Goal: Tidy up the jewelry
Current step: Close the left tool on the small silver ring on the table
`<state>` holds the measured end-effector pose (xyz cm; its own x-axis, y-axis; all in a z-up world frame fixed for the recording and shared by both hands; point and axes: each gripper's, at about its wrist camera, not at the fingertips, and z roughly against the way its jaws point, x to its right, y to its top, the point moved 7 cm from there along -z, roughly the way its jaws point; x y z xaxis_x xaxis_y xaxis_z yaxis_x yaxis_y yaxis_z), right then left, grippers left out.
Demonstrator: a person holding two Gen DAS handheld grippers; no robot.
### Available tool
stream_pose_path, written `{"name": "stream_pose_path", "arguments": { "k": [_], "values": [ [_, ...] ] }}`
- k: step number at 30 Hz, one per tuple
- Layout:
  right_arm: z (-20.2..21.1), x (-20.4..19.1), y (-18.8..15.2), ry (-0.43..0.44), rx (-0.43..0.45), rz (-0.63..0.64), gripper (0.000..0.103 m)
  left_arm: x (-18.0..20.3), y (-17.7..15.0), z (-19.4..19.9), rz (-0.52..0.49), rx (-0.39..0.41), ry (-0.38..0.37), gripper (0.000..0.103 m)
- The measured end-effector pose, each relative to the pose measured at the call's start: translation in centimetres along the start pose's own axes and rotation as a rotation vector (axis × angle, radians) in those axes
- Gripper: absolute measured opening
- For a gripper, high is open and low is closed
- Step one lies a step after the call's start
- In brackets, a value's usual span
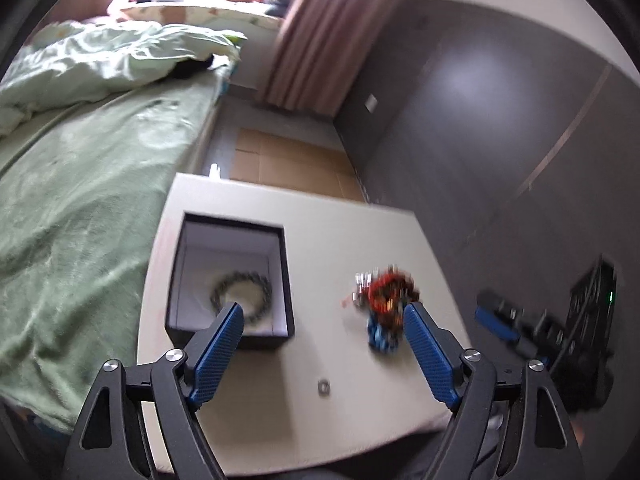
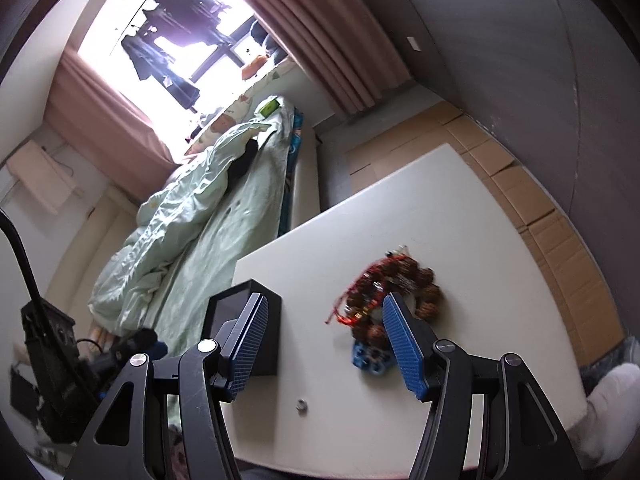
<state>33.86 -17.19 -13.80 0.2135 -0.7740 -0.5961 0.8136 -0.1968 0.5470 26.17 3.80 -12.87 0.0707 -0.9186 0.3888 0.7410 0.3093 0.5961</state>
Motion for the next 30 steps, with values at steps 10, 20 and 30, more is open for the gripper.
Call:
{"name": "stream_pose_path", "arguments": {
  "k": [10,20,30],
  "values": [
    [0.6,2.9,-0.4,-0.023,-0.012,-0.051,0.061,2.3,-5.2,-3.4,-0.197,-0.18,-0.003,0.063],
    [-0.3,3.7,-1.4,-0.087,-0.11,0.025,0.061,2.4,-7.8,-7.6,-0.369,-0.302,0.027,0.044],
    [-0.9,5.8,-1.6,-0.145,-0.167,0.059,0.061,2.8,-9.0,-10.4,-0.509,-0.376,0.031,0.036]
  ]
}}
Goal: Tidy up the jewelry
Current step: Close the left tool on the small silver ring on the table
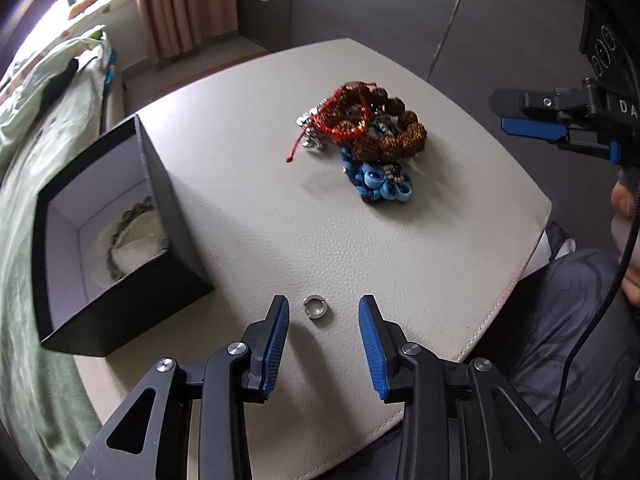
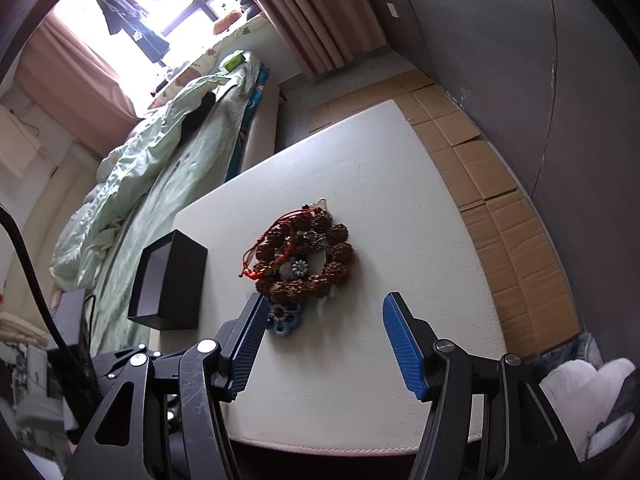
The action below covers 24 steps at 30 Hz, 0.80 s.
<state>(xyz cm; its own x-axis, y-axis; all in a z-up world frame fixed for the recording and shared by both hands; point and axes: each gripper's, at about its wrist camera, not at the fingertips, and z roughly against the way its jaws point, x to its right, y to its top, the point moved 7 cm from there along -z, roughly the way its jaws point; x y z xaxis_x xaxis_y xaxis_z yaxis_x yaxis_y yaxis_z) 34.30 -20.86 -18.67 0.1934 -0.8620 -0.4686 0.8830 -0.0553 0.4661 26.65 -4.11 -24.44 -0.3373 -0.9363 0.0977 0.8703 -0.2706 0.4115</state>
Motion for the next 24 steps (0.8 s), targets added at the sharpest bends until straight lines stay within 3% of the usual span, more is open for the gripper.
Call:
{"name": "stream_pose_path", "arguments": {
  "k": [7,9,14,24],
  "values": [
    [-0.2,0.2,0.2,0.008,-0.012,0.007,0.061,-0.1,-0.1,-0.5,-0.035,0.008,0.018,0.028],
    [-0.4,0.1,0.2,0.007,-0.015,0.013,0.061,-0.2,-0.2,-0.5,-0.036,0.013,0.036,0.013],
    [-0.7,-0.2,0.2,0.005,-0.02,0.021,0.061,-0.5,0.0,-0.1,-0.006,0.033,0.013,0.013],
    [-2.4,-0.1,0.4,0.013,-0.048,0.009,0.061,-1.0,3.1,4.4,0.047,0.165,0.009,0.013]
  ]
}}
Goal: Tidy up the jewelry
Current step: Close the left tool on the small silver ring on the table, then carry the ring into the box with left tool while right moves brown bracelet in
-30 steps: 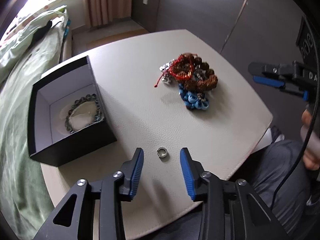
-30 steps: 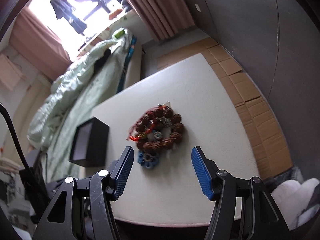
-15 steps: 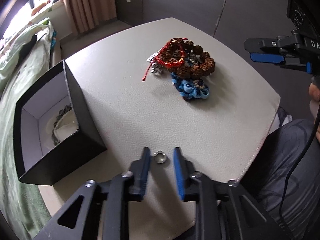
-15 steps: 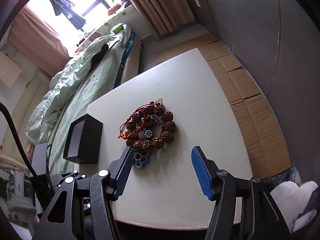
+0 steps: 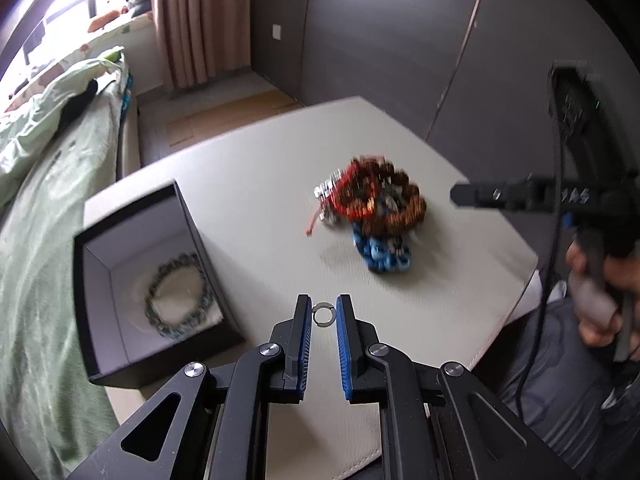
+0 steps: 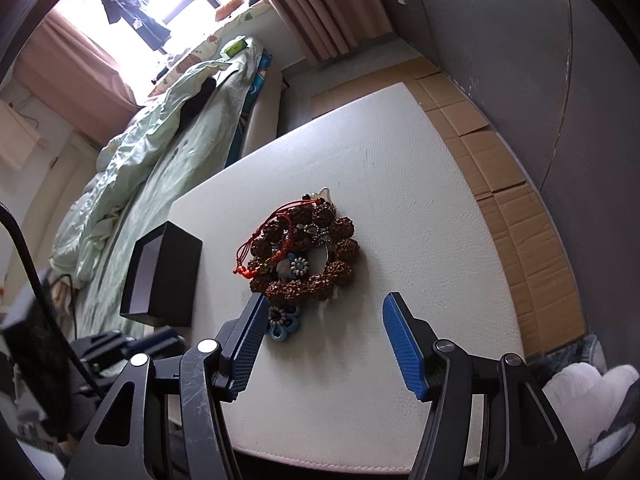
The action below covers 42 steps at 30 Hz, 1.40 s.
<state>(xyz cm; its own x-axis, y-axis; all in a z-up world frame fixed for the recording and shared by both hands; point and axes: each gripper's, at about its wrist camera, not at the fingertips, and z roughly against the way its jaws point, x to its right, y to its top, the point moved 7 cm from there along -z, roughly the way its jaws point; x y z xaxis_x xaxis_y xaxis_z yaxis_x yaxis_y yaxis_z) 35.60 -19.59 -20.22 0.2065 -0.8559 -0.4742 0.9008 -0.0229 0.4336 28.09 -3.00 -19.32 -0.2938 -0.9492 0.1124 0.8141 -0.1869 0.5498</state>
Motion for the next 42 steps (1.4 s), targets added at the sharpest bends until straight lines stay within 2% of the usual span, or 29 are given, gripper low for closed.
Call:
{"name": "stream_pose_path", "arguments": {
  "k": [4,8,10,14,21,23,25,26,28,33,42],
  "values": [
    [-0.8,0.6,0.4,0.002,0.008,-0.046,0.059,-0.4,1.4,0.7,0.016,0.043,0.008,0.013],
    [-2.4,1.2,0.8,-0.024,0.01,-0.084,0.057,-1.0,2.2,1.7,0.046,0.08,-0.02,0.013],
    [-3.2,1.0,1.2,-0.006,0.006,-0.091,0.055,-1.2,2.4,2.3,0.047,0.105,-0.02,0.013],
    [-4.3,0.5,1.4,-0.02,0.005,-0.079,0.055,-1.7,2.8,3.6,0.048,0.163,-0.021,0.013],
    [-5.3,0.0,2.1,-0.101,0.019,-0.018,0.052,-3.6,2.7,4.8,0.069,0.22,0.008,0.013],
    [-5.5,-0.2,2.2,-0.135,0.016,0.009,0.045,-4.4,2.5,5.0,0.078,0.231,0.019,0.013],
    [-5.7,-0.2,2.2,-0.165,0.008,0.024,0.021,-5.4,2.2,5.2,0.097,0.235,0.027,0.013],
    [-5.7,0.0,2.2,-0.172,0.003,0.026,0.021,-6.2,2.1,5.2,0.118,0.235,0.036,0.013],
    [-5.3,-0.1,2.2,-0.133,0.002,0.017,0.02,-7.5,1.9,5.3,0.153,0.233,0.048,0.013],
    [-2.7,-1.7,2.4,-0.106,0.081,0.058,0.02,-10.5,1.2,4.8,0.232,0.218,0.072,0.013],
    [0.5,-6.1,2.6,-0.032,0.197,0.159,0.02,-12.1,1.0,3.5,0.283,0.202,0.075,0.013]
  ]
}}
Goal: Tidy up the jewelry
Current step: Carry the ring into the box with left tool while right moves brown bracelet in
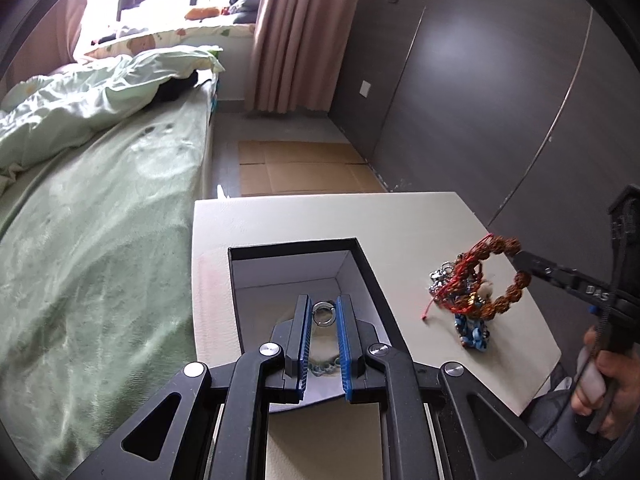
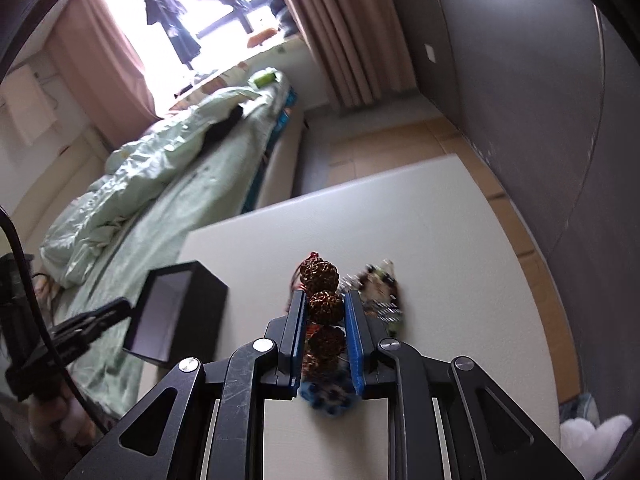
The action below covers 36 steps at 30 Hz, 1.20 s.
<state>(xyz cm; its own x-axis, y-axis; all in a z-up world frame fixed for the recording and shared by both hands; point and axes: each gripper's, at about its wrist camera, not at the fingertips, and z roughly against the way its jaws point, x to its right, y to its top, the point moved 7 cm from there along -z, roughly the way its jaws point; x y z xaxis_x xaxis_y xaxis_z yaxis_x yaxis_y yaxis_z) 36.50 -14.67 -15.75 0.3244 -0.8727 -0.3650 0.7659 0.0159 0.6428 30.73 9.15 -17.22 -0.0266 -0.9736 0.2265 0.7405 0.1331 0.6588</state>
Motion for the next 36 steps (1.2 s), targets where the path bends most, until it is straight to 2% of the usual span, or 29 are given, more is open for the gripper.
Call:
{"name": "stream_pose_path", "arguments": {
  "k": [4,5,8,9,15,26,32,35,36],
  "values": [
    [0.8,-1.5,0.9,0.023,0.047,0.019,0.02,-0.5,-0.1,-0.9,0.042,-0.024,-0.024,0.015],
    [1.0,-1.7,1.1,0.027,0.055,0.018,0.02,-0.7,-0.2,-1.3,0.054,-0.043,-0.032,0.022],
    [1.5,-2.4,1.9,0.044,0.081,0.015,0.02,-1.2,-0.4,-1.7,0.098,-0.066,-0.042,0.064],
    [1.8,-2.8,2.2,0.054,0.095,0.019,0.02,-1.3,-0.4,-1.4,0.107,-0.046,-0.053,0.07],
    [2.1,-5.9,3.8,0.097,0.126,0.072,0.02,-1.8,0.1,0.4,0.131,0.005,-0.06,0.071],
    [-0.3,-14.5,4.7,0.214,0.092,0.183,0.02,-5.0,1.0,4.5,0.194,0.076,-0.025,0.077],
    [-2.3,-17.6,3.5,0.258,0.036,0.225,0.02,-6.4,0.8,5.5,0.223,0.087,-0.006,0.077],
    [-3.7,-18.8,2.2,0.309,-0.04,0.237,0.021,-6.8,0.8,5.6,0.232,0.086,-0.006,0.077],
    [-4.2,-18.8,1.8,0.31,-0.068,0.231,0.027,-6.8,0.8,5.7,0.233,0.087,-0.009,0.077]
  ]
}}
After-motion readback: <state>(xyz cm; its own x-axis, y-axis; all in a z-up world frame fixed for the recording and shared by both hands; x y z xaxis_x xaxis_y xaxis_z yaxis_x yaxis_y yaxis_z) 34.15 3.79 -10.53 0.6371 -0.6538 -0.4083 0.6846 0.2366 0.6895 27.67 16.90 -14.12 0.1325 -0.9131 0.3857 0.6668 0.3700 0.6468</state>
